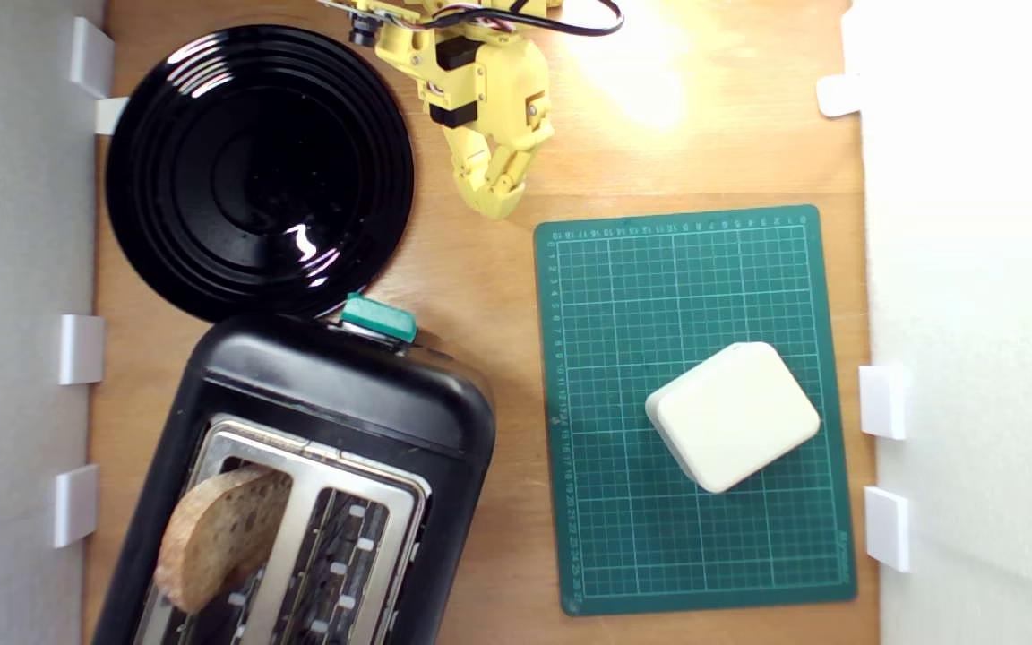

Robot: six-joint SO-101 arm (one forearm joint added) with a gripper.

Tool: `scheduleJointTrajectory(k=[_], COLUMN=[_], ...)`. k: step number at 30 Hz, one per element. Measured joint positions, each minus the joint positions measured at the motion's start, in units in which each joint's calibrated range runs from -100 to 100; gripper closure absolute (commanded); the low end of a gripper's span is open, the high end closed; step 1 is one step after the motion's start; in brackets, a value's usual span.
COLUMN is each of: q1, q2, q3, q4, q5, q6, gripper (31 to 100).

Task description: Start toaster

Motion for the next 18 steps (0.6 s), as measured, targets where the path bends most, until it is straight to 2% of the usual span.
scheduleJointTrajectory(k=[18], q1=[0.3], q2=[0.0], q3=[0.0], q4=[0.0], q5=[0.0], q6=[0.0], gripper=[98.9])
